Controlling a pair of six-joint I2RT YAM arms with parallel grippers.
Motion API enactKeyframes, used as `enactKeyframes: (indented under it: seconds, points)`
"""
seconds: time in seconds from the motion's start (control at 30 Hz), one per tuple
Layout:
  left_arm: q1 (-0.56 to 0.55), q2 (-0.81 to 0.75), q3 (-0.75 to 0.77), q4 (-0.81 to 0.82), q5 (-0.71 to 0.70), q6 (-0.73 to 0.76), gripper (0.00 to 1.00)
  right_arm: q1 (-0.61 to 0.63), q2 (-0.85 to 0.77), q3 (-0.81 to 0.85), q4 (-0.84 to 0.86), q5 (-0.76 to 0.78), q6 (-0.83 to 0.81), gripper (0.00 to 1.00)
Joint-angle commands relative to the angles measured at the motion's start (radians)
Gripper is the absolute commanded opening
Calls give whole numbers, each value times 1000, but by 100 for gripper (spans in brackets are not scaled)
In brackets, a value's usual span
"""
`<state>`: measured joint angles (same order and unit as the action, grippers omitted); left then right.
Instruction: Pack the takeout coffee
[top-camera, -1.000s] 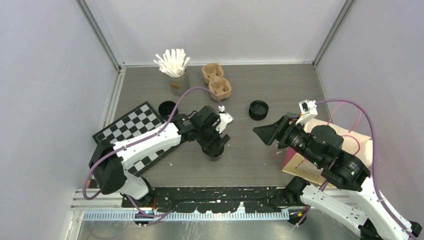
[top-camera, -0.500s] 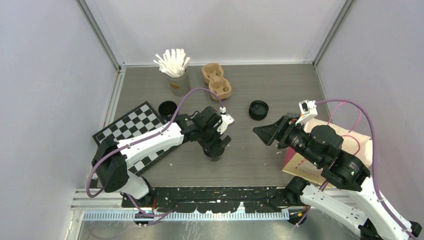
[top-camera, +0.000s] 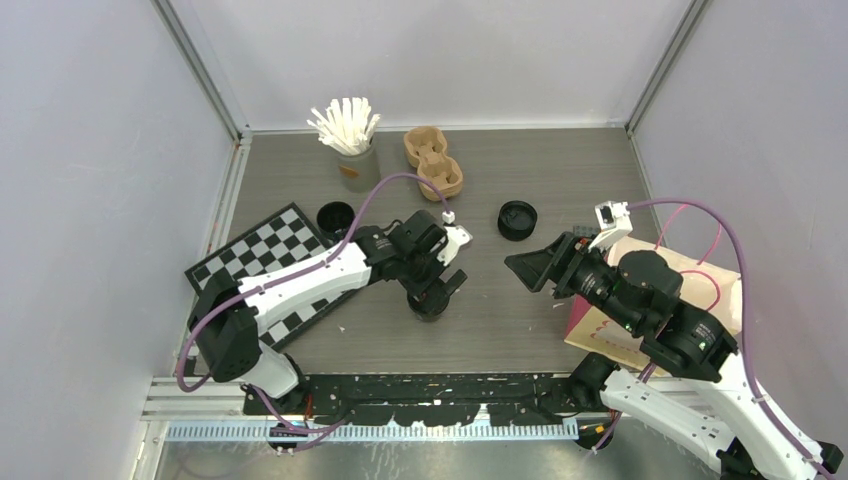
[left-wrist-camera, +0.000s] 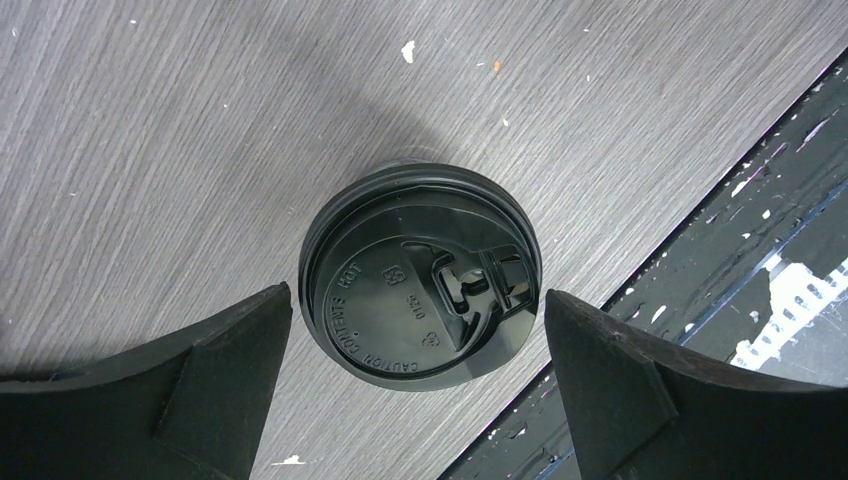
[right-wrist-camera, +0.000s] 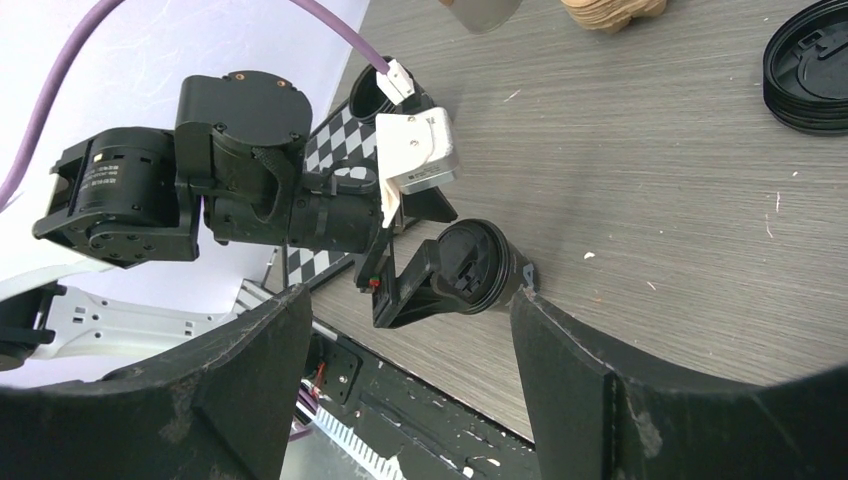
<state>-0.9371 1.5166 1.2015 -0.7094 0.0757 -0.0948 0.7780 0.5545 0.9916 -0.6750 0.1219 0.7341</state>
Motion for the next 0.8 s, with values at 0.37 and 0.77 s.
enactKeyframes:
  seconds: [0.37, 0.77]
  points:
    - [0, -298, -23, 131, -371, -82, 100, 3, 71, 31, 5, -86, -8, 69]
    - [273, -620, -330, 159, -141, -364, 96, 71, 316, 40, 126, -153, 38, 45]
